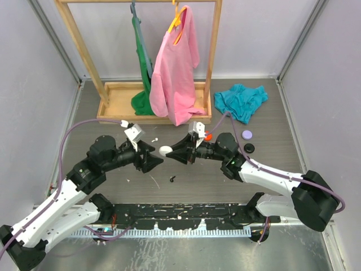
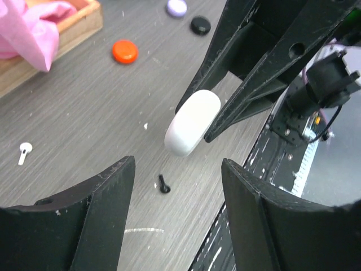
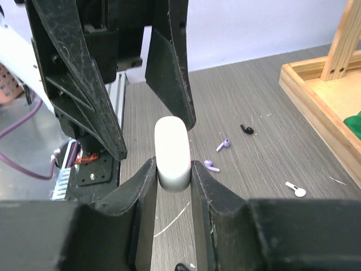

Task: Insert the wireless bluetooth earbuds into the charging case
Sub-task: Pick up the charging case at the center of the board.

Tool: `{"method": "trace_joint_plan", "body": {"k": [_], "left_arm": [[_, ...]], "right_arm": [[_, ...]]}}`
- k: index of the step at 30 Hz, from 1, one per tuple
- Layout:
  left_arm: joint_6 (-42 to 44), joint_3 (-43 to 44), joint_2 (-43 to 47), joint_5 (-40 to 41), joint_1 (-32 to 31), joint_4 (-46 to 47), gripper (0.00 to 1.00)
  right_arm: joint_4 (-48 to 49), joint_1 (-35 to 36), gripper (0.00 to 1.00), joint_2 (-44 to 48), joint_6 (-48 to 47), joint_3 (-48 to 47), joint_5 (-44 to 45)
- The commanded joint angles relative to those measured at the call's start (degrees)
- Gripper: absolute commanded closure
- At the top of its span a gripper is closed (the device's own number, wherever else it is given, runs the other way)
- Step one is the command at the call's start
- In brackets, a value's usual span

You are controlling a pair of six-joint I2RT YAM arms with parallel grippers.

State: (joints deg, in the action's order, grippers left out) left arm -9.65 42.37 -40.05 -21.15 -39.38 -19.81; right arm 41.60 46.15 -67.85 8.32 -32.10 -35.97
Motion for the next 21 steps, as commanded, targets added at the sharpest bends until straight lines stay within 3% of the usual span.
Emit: {"method": "trace_joint_plan", "body": {"k": [1,7,21], "left_arm": [[-4.7,-4.1,3.6,0.4,0.0,19.1,0.36],[-6.8,-7.7,3.9,-2.7,0.4,27.2,0.39],[-19.2,-12.6,-4.1,-20.8,7.8,49.0,0.63]], "right_arm": [[12.6,-0.1,0.93,1.9,5.5,2.1,4.4],[19.4,-0.1,0.93,2.2,9.0,4.8,4.9],[24.2,-0.5,0.92,2.5,11.6,7.2,4.5]]}}
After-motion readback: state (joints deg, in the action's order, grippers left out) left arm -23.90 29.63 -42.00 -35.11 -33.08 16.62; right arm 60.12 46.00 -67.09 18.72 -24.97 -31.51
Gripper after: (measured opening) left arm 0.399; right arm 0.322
